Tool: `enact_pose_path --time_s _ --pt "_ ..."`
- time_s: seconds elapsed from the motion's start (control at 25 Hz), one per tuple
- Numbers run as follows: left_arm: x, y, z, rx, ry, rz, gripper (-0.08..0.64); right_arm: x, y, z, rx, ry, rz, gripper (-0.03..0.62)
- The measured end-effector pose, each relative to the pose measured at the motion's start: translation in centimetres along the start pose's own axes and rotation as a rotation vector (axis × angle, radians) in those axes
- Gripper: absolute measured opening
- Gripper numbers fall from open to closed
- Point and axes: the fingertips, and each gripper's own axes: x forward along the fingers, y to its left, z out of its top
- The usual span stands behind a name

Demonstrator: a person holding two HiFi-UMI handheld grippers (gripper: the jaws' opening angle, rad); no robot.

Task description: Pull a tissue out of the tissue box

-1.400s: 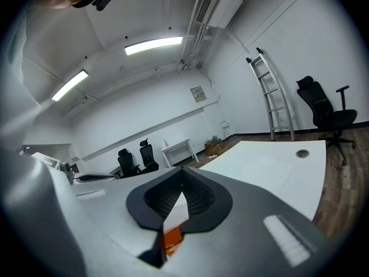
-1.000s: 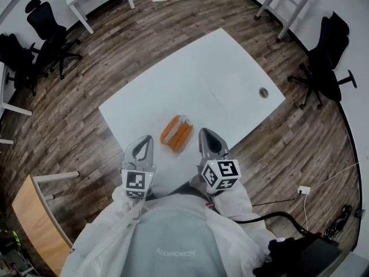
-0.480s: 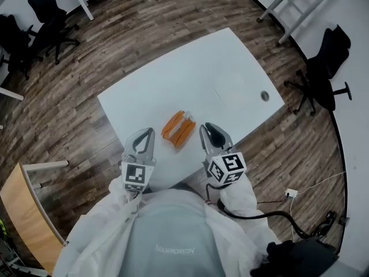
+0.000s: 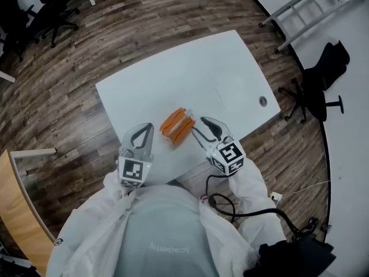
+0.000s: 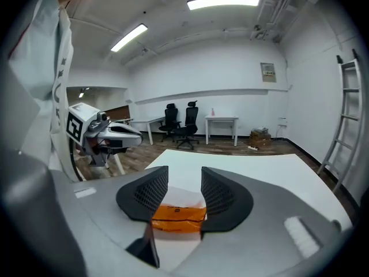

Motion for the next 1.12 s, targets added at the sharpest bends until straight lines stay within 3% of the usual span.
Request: enact_pose_path --time_s 0.32,1.12 --pt "0.2 -0.3 0.3 -0.009 -0.016 -0.009 0.0 1.2 0.6 -0.6 -0.222 0.175 0.147 0.183" --pt "-0.4 0.1 -1.0 -0.036 -0.009 0.004 0.0 4.4 1.1 -5.5 -1.078 0.533 0.36 0.175"
